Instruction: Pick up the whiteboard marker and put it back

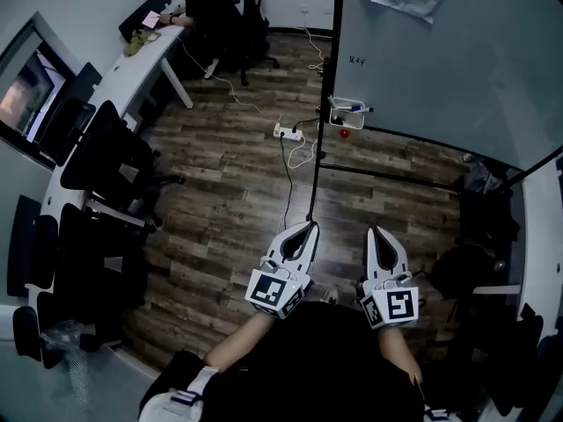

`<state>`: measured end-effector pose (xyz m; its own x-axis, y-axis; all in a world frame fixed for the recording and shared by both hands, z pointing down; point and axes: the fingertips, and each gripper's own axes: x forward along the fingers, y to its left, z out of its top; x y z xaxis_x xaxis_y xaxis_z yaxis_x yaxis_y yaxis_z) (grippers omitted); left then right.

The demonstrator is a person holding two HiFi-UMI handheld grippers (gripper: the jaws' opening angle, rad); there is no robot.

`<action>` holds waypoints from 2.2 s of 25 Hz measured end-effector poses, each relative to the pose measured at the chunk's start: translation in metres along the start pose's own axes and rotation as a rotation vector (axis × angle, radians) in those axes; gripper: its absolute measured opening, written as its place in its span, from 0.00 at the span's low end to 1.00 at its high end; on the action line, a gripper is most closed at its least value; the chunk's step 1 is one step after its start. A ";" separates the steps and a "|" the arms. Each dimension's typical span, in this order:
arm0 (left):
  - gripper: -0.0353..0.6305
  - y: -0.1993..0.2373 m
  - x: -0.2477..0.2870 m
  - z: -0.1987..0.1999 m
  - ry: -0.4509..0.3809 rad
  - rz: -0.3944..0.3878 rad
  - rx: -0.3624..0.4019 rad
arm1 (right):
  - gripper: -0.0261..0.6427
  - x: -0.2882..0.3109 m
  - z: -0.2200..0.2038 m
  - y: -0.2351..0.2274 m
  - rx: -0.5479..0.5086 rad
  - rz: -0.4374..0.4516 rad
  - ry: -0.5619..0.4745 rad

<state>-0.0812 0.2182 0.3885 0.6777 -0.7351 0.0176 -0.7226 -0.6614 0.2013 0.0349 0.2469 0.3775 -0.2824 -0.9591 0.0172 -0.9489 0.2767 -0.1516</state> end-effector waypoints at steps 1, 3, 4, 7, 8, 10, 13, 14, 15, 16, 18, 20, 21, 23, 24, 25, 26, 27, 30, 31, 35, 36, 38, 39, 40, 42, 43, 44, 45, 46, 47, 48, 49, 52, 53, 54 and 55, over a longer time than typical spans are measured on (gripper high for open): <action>0.06 -0.001 0.000 -0.001 -0.004 -0.004 0.000 | 0.06 0.000 0.000 0.000 0.013 0.010 -0.001; 0.06 -0.003 0.002 -0.002 -0.008 -0.009 -0.001 | 0.06 -0.001 0.000 0.000 0.023 0.020 -0.005; 0.06 -0.004 0.002 -0.002 -0.005 -0.006 -0.003 | 0.06 -0.002 0.001 0.000 0.019 0.021 -0.006; 0.06 -0.008 0.004 -0.002 -0.003 0.003 -0.010 | 0.06 -0.006 0.003 -0.002 0.009 0.023 -0.008; 0.06 -0.010 0.005 -0.002 -0.008 0.003 -0.012 | 0.06 -0.007 0.003 -0.003 0.008 0.026 -0.007; 0.06 -0.013 0.008 -0.003 -0.017 0.011 -0.014 | 0.06 -0.009 0.003 -0.007 0.006 0.033 -0.008; 0.06 -0.016 0.017 -0.006 -0.015 0.028 -0.013 | 0.06 -0.008 0.005 -0.016 0.008 0.040 -0.017; 0.06 -0.018 0.019 -0.008 -0.011 0.034 -0.013 | 0.06 -0.009 0.005 -0.018 0.012 0.043 -0.017; 0.06 -0.019 0.020 -0.009 -0.008 0.040 -0.013 | 0.06 -0.011 0.003 -0.021 0.016 0.047 -0.011; 0.06 -0.021 0.021 -0.010 -0.006 0.047 -0.012 | 0.06 -0.012 0.001 -0.025 0.018 0.053 -0.003; 0.06 -0.025 0.024 -0.009 -0.008 0.062 -0.010 | 0.06 -0.014 -0.001 -0.030 0.020 0.063 0.007; 0.06 -0.029 0.028 -0.008 -0.011 0.074 -0.007 | 0.06 -0.015 -0.001 -0.036 0.023 0.075 0.009; 0.06 -0.032 0.029 -0.009 -0.009 0.080 -0.003 | 0.06 -0.015 0.000 -0.039 0.025 0.082 0.009; 0.06 -0.036 0.030 -0.011 -0.004 0.094 0.002 | 0.06 -0.016 0.000 -0.045 0.027 0.094 0.009; 0.06 -0.037 0.031 -0.011 -0.002 0.101 0.002 | 0.06 -0.015 0.000 -0.049 0.029 0.097 0.008; 0.06 -0.039 0.031 -0.012 -0.001 0.108 0.003 | 0.06 -0.015 -0.001 -0.053 0.031 0.100 0.008; 0.06 -0.040 0.030 -0.011 0.000 0.114 0.005 | 0.06 -0.015 -0.001 -0.056 0.034 0.101 0.008; 0.06 -0.040 0.030 -0.012 0.001 0.119 0.008 | 0.06 -0.014 -0.002 -0.058 0.038 0.101 0.009; 0.06 -0.038 0.029 -0.012 0.010 0.134 0.008 | 0.06 -0.010 -0.003 -0.062 0.049 0.101 0.010; 0.06 -0.036 0.030 -0.013 0.012 0.136 0.006 | 0.06 -0.009 -0.003 -0.063 0.051 0.101 0.010; 0.06 -0.028 0.038 -0.008 0.004 0.132 0.002 | 0.06 0.001 -0.004 -0.065 0.050 0.094 0.010; 0.06 -0.026 0.041 -0.008 0.001 0.126 0.002 | 0.06 0.005 -0.004 -0.065 0.049 0.091 0.010; 0.06 -0.019 0.049 -0.008 0.001 0.114 0.006 | 0.06 0.013 -0.004 -0.066 0.045 0.084 0.010; 0.06 -0.015 0.054 -0.007 0.000 0.108 0.007 | 0.06 0.017 -0.004 -0.066 0.044 0.081 0.011; 0.06 -0.011 0.058 -0.006 -0.003 0.103 0.007 | 0.06 0.022 -0.004 -0.066 0.043 0.079 0.011; 0.06 -0.001 0.066 -0.002 -0.013 0.095 0.007 | 0.06 0.032 -0.003 -0.065 0.037 0.075 0.011; 0.06 0.004 0.070 0.000 -0.019 0.092 0.008 | 0.06 0.038 -0.003 -0.065 0.035 0.073 0.010; 0.06 0.010 0.073 0.002 -0.024 0.089 0.008 | 0.06 0.045 -0.002 -0.065 0.033 0.070 0.009; 0.06 0.015 0.077 0.004 -0.028 0.085 0.009 | 0.06 0.051 -0.001 -0.064 0.031 0.065 0.008; 0.06 0.021 0.080 0.006 -0.031 0.081 0.009 | 0.06 0.058 -0.001 -0.064 0.030 0.061 0.007; 0.06 0.026 0.083 0.008 -0.031 0.076 0.009 | 0.06 0.064 -0.001 -0.064 0.029 0.056 0.006; 0.06 0.031 0.085 0.010 -0.031 0.070 0.010 | 0.06 0.070 -0.001 -0.063 0.028 0.052 0.007; 0.06 0.036 0.087 0.012 -0.028 0.065 0.011 | 0.06 0.076 -0.001 -0.062 0.029 0.048 0.009; 0.06 0.050 0.093 0.014 -0.024 0.053 0.003 | 0.06 0.092 -0.004 -0.060 0.036 0.034 0.019; 0.06 0.055 0.095 0.014 -0.024 0.049 -0.003 | 0.06 0.097 -0.005 -0.059 0.037 0.029 0.023; 0.06 0.059 0.096 0.015 -0.024 0.046 -0.008 | 0.06 0.101 -0.006 -0.058 0.038 0.024 0.027; 0.06 0.063 0.098 0.016 -0.025 0.042 -0.011 | 0.06 0.105 -0.007 -0.057 0.037 0.019 0.029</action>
<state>-0.0625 0.1018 0.3875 0.6428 -0.7660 0.0021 -0.7489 -0.6279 0.2117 0.0584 0.1309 0.3948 -0.3047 -0.9515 0.0428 -0.9377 0.2918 -0.1888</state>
